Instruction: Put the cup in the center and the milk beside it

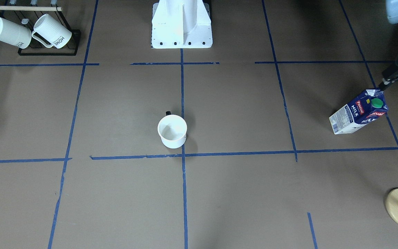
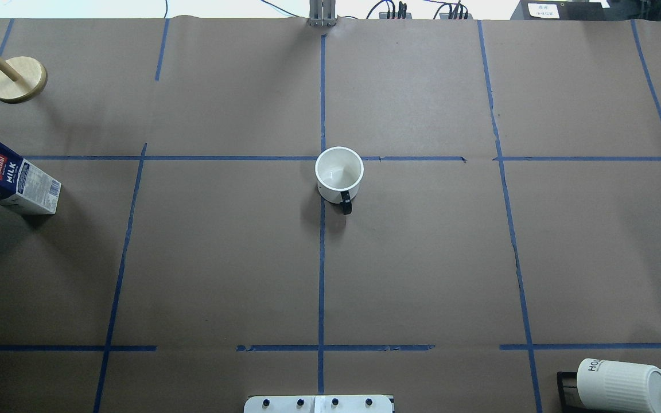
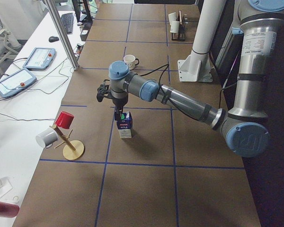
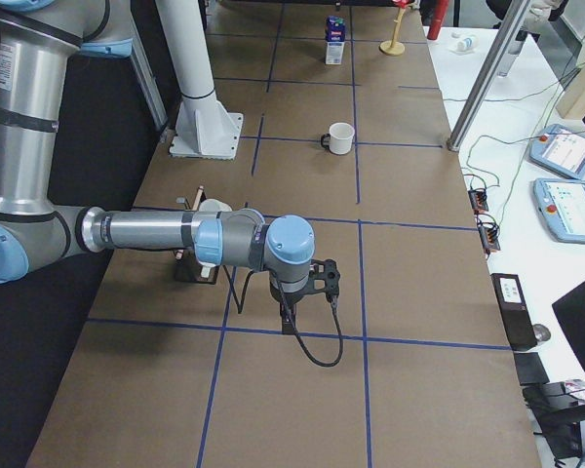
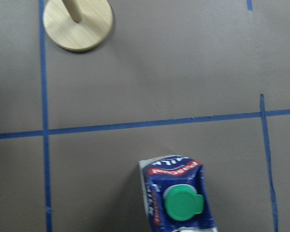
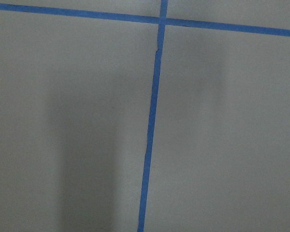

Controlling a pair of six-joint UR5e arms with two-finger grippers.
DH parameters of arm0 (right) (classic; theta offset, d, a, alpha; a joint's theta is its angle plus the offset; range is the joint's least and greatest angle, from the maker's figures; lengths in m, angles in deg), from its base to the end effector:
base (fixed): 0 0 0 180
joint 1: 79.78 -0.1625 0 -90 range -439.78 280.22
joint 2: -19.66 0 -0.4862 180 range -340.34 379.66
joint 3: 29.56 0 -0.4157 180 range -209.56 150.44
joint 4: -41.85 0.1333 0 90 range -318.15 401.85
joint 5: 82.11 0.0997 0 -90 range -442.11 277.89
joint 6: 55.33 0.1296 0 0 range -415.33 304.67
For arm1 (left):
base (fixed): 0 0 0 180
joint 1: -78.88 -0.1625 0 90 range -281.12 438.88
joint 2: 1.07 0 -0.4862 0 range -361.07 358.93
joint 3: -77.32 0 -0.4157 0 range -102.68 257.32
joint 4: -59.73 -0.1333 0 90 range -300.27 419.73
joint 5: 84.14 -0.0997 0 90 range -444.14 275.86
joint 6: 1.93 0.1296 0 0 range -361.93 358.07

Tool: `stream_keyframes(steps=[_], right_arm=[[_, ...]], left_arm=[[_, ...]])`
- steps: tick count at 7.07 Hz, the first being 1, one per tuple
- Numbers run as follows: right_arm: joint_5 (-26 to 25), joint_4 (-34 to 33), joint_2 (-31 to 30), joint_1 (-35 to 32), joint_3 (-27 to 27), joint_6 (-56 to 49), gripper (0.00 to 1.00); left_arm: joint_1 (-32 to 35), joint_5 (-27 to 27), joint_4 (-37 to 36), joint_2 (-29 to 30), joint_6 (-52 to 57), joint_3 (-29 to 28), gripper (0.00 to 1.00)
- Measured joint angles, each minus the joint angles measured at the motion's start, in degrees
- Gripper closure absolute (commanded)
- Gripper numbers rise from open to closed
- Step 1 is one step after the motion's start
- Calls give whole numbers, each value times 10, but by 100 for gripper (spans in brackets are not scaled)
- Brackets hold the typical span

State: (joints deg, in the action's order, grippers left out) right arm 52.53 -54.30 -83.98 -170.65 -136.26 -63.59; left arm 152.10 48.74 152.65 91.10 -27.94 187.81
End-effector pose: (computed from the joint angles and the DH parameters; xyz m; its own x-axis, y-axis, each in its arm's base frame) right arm 0.0482 -0.3943 0.7103 0.7057 -0.0953 0.7021 0.0871 0.9951 0.0475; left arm 0.1107 -0.5233 0.5308 0.6685 0.0642 -0.7409 0.0364 0.9922 0.1189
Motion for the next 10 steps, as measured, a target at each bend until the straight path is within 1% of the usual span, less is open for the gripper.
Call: stream_keyframes(steps=[2, 6, 7, 8, 9, 10], right_arm=[[0, 0, 0, 0, 0, 0, 0], [0, 0, -1, 0, 1, -2, 0], [0, 0, -1, 0, 1, -2, 0], [0, 0, -1, 0, 1, -2, 0], [0, 0, -2, 0, 1, -2, 0], [0, 0, -1, 0, 1, -2, 0]], left_arm=[[-39, -26, 15, -1, -25, -7, 0], [-72, -47, 19, 0, -23, -38, 0], [-82, -56, 21, 0, -23, -44, 16], [-87, -61, 33, 0, -23, -54, 41], [-89, -62, 53, 1, -25, -66, 58], [-90, -63, 63, 3, -27, -71, 60]])
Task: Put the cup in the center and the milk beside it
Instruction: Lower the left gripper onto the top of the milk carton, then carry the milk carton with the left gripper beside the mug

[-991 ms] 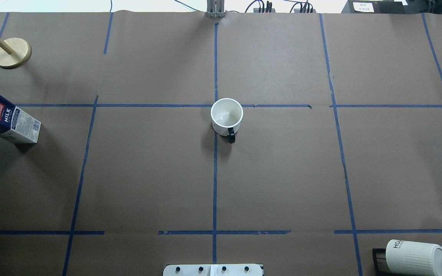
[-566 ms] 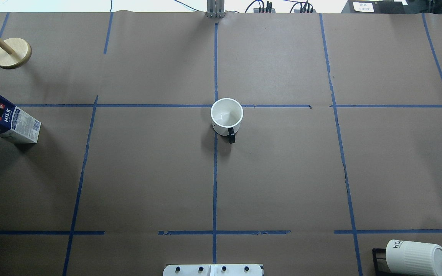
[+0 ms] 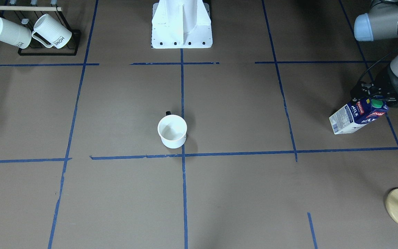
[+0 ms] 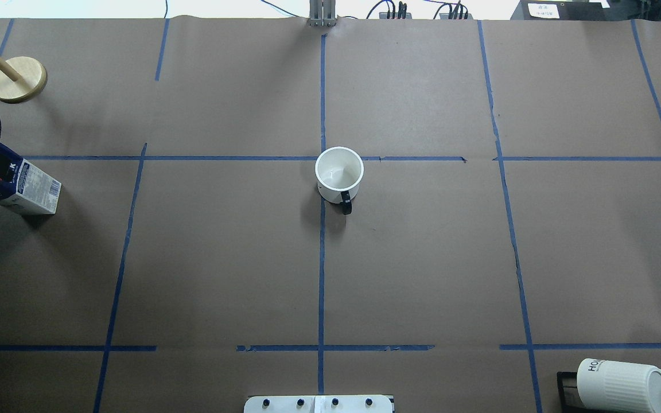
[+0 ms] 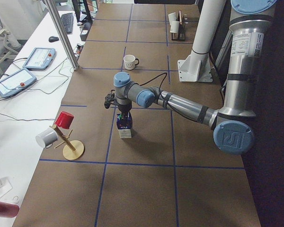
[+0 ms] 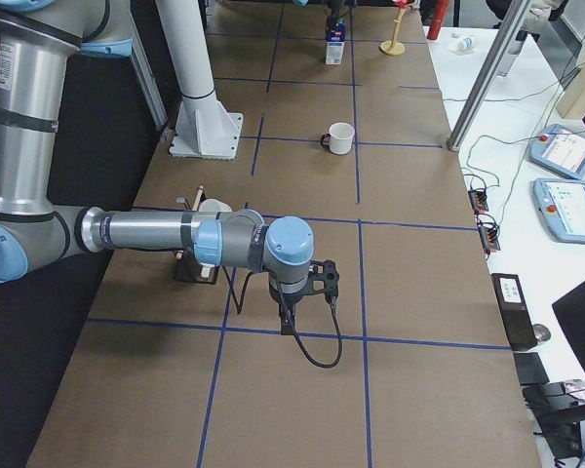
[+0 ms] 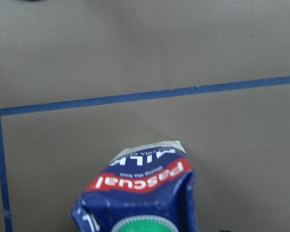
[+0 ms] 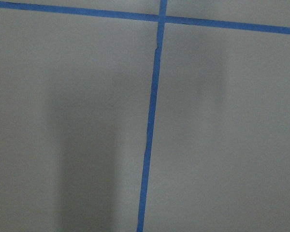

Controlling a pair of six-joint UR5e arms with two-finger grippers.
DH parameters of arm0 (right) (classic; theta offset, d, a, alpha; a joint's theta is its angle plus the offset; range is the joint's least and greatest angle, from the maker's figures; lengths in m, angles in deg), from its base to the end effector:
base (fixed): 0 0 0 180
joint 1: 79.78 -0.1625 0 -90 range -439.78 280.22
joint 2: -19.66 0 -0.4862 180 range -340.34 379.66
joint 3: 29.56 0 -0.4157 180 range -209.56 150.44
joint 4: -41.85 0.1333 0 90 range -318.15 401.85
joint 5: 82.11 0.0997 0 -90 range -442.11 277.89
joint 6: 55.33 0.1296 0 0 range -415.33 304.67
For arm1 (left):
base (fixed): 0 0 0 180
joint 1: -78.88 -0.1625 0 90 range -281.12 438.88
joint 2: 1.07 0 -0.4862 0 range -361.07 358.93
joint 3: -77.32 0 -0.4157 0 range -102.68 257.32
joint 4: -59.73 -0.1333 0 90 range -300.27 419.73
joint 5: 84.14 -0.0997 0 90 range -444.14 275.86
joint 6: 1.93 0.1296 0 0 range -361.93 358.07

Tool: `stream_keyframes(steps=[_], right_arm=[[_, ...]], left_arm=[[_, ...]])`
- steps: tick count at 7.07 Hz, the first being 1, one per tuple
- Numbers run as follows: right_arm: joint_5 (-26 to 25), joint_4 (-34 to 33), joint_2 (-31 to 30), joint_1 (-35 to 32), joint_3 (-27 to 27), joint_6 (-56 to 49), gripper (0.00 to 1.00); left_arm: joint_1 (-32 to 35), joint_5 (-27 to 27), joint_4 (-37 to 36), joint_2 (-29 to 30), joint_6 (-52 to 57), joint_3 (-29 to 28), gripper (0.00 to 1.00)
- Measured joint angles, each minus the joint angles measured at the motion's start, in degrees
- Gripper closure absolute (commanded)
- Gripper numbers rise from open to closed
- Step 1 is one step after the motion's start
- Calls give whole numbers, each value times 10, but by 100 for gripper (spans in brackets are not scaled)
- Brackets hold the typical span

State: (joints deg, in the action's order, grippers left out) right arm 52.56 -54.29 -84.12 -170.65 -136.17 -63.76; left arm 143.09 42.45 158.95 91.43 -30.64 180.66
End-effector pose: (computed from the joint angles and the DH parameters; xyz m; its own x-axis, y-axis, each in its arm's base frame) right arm 0.0482 -0.3929 0.7120 0.7050 -0.0955 0.7027 0.0892 0.9950 0.0458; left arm 0.1912 -0.5246 0.5868 0.7271 0.1140 -0.6771 -0.0511 0.9924 0.1121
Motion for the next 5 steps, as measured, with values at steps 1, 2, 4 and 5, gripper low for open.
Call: stream_keyframes(steps=[1, 2, 4, 5], right_arm=[[0, 0, 0, 0, 0, 0, 0], [1, 0, 1, 0, 0, 0, 0], [1, 0, 1, 0, 0, 0, 0], [2, 0, 1, 0, 0, 0, 0]], left_arm=[[0, 0, 2, 6, -1, 1, 60], [0, 0, -7, 21, -2, 4, 59], [1, 0, -99, 96, -5, 20, 57], [-2, 0, -161, 150, -10, 29, 58]])
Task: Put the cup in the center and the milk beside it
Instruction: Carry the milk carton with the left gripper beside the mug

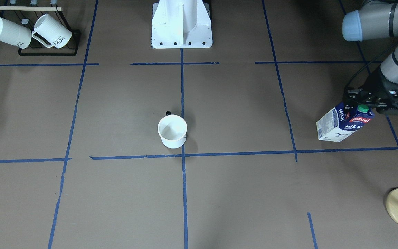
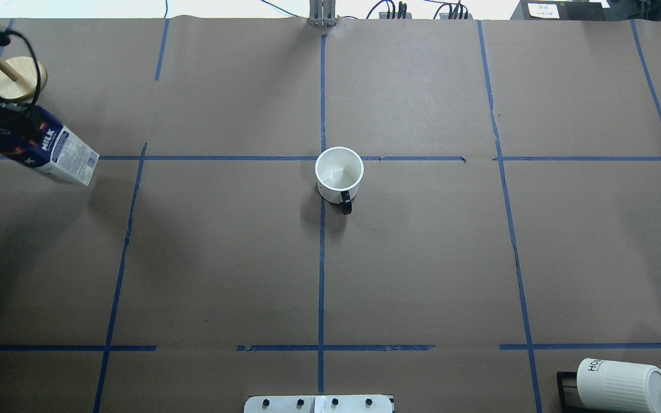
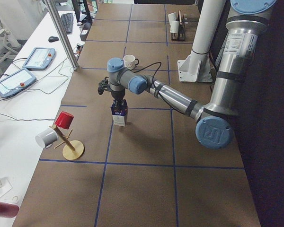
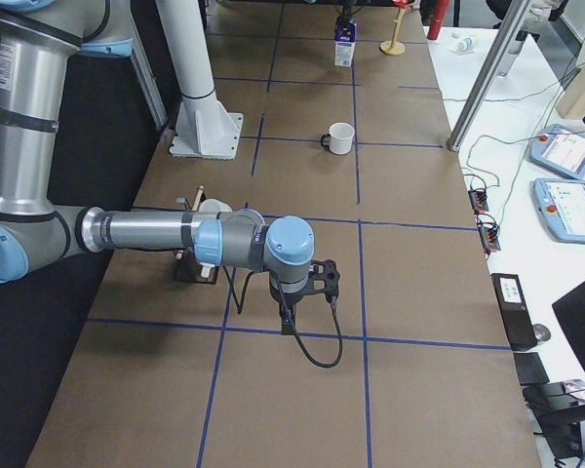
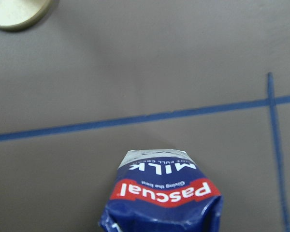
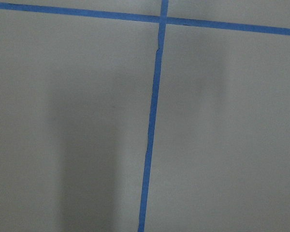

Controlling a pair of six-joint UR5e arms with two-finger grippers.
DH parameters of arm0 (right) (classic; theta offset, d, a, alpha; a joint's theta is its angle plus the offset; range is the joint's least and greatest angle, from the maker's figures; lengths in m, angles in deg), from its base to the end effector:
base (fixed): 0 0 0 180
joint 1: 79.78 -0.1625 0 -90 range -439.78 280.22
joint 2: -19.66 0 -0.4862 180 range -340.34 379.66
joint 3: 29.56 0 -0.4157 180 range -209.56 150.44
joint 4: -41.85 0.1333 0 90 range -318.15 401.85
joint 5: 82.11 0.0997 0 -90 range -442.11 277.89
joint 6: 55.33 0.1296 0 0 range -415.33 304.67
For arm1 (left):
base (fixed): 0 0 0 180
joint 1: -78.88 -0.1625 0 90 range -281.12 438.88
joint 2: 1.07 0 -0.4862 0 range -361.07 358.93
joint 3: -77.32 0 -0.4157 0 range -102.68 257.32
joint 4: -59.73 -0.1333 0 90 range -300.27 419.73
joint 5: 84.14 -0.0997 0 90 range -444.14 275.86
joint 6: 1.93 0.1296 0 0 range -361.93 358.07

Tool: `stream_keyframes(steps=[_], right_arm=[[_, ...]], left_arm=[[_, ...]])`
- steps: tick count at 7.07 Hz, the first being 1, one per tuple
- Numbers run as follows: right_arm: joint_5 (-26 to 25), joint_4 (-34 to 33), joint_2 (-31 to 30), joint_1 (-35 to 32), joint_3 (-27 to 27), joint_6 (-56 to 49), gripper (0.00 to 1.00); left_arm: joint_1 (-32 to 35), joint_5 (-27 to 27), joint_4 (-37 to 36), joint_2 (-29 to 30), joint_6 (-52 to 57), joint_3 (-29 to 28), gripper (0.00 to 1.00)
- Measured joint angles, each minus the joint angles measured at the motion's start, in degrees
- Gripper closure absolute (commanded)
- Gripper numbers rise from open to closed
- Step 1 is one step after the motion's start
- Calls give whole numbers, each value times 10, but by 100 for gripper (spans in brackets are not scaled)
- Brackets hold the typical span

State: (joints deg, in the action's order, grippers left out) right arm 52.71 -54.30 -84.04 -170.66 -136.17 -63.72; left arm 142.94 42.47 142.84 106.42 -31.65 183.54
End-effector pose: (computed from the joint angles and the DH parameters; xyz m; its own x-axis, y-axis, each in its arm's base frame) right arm 0.0480 -0.3937 0.7112 0.7033 -0.0955 0.7045 0.0882 0.9950 0.0468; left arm 0.2243 -0.5891 0.4434 0.7182 0.1172 -0.6859 -0.0395 0.9910 0.1280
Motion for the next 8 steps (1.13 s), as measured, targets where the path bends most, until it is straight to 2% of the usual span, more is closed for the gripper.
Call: stream_keyframes(steps=[1, 3, 6, 8], right_arm=[[0, 0, 0, 0, 0, 1, 0], [0, 0, 0, 0, 0, 1, 0], [0, 0, 0, 0, 0, 1, 0], [2, 0, 1, 0, 1, 2, 0]], left_arm=[[-16, 0, -49, 57, -29, 4, 59], [-98, -27, -85, 164, -157, -9, 59], [-200, -71, -69, 309, -311, -114, 58], [-232, -97, -35, 355, -346, -178, 58]])
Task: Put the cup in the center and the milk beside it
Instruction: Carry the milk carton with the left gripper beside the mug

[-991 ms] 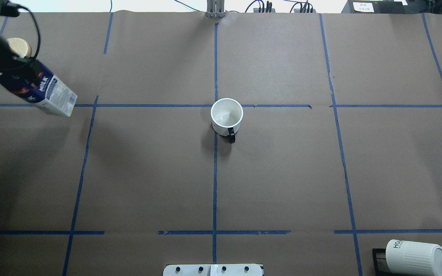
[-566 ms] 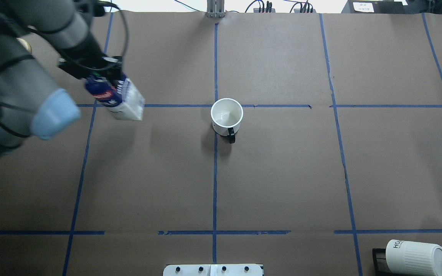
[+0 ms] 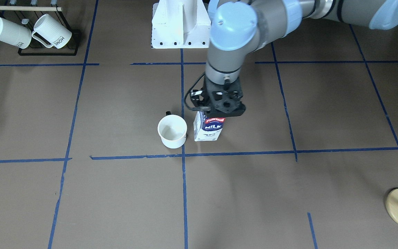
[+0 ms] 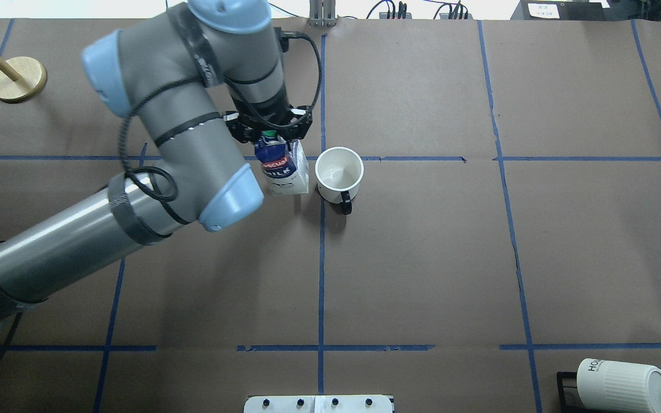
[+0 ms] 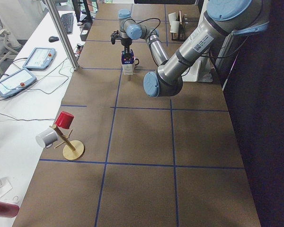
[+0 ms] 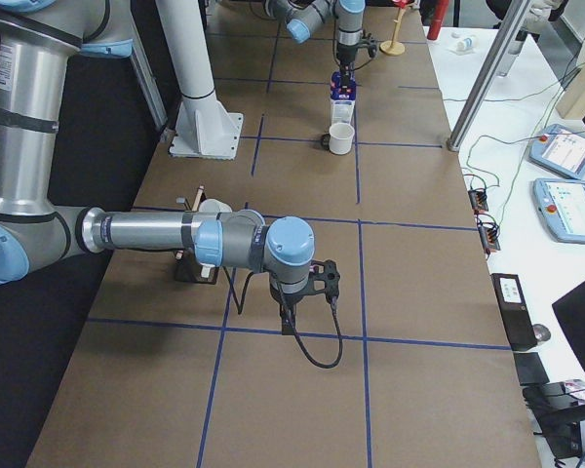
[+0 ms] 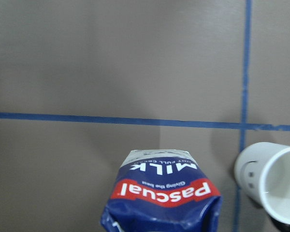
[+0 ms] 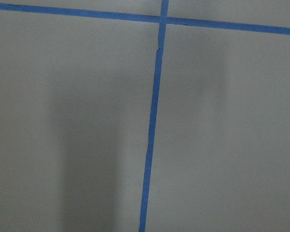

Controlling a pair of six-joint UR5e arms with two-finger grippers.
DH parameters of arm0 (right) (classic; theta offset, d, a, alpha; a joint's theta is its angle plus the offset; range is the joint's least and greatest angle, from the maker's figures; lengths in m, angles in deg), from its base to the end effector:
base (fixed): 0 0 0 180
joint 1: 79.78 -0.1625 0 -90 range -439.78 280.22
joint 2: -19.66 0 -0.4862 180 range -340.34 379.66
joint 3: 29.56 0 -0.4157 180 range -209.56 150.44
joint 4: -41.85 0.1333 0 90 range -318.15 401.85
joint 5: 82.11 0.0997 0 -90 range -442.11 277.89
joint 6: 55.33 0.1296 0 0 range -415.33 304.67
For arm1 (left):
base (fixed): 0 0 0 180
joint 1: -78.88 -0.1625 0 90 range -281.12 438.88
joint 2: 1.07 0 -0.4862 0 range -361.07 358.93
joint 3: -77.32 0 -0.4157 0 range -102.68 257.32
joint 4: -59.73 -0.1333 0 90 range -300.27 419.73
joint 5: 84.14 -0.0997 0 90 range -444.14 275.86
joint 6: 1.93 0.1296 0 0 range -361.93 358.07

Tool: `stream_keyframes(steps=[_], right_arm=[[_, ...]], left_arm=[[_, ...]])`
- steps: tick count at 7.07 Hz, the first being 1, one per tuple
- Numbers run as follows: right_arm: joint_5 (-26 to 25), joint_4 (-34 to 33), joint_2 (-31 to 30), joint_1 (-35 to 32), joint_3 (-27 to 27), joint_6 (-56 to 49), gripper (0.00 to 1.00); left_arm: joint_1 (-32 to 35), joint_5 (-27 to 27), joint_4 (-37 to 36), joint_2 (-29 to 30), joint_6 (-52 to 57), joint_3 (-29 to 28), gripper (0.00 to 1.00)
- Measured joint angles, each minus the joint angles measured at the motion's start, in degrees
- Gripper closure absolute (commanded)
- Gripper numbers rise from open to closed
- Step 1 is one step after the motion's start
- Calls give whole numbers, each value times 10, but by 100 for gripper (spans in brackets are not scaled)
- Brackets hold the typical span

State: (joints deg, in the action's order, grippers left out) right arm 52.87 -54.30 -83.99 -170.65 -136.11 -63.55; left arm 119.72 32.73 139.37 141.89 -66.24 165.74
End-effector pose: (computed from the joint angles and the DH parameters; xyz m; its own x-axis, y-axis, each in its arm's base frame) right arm 0.0477 -0.3941 0.7111 0.7016 -0.0924 0.7066 0.0860 0.9953 0.0448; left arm 0.5553 -0.5788 0.1524 0.6700 -0.0680 -0.7393 0.0760 0.9968 -0.0228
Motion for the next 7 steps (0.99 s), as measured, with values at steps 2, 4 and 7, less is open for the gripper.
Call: stream_keyframes(steps=[2, 4, 7], right_arm=[[1, 0, 0, 0, 0, -1, 0], [1, 0, 0, 0, -1, -2, 0], [0, 0, 0, 0, -3, -2, 0]], left_arm=[[-11, -10, 17, 12, -8, -29, 50], [-20, -17, 21, 12, -6, -40, 1], [-25, -30, 23, 9, 17, -29, 0]])
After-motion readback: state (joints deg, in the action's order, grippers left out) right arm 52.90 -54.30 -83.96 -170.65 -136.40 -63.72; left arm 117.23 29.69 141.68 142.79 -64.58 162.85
